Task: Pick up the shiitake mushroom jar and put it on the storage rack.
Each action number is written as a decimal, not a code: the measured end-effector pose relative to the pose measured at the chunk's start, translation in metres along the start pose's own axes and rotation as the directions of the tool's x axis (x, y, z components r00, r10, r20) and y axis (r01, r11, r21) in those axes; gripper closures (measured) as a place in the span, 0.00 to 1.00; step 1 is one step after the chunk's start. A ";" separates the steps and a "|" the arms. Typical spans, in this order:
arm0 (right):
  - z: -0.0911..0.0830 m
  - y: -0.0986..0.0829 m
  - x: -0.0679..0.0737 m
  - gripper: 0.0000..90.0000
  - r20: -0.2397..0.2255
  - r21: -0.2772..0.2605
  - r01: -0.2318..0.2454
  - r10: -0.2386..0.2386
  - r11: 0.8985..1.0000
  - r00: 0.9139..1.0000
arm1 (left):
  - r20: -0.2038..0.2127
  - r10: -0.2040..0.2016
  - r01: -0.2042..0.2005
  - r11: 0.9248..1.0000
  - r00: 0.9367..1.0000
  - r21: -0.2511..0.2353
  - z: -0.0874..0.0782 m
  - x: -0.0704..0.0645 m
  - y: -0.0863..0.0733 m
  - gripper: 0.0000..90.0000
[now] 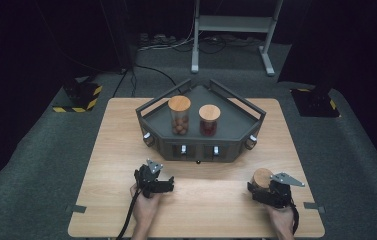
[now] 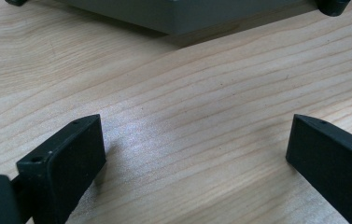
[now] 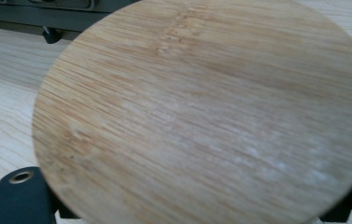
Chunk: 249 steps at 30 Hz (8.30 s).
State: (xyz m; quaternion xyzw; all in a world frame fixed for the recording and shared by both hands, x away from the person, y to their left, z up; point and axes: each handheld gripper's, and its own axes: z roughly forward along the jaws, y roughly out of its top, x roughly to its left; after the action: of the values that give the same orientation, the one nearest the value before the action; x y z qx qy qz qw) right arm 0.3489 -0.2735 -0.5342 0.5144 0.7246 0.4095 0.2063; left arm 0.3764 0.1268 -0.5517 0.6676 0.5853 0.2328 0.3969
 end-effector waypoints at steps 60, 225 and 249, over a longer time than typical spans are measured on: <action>-0.012 0.026 0.003 0.26 0.019 -0.037 0.003 -0.002 0.999 1.000 | 0.000 -0.003 0.003 1.000 1.000 -0.001 0.000 0.000 0.000 0.05; 0.079 0.184 0.033 0.28 -0.104 -0.363 0.026 -0.069 0.931 0.992 | 0.013 -0.114 0.114 0.990 0.993 -0.087 0.006 -0.008 0.000 0.04; 0.064 0.169 0.040 0.28 -0.096 -0.395 0.074 -0.121 0.916 0.988 | 0.013 -0.119 0.119 0.989 0.993 -0.089 0.007 -0.009 0.000 0.03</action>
State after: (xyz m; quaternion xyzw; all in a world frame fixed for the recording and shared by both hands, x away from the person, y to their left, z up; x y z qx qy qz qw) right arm 0.4765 -0.1895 -0.4302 0.4010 0.6640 0.5648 0.2815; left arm 0.3802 0.1161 -0.5542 0.6139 0.6116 0.2322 0.4417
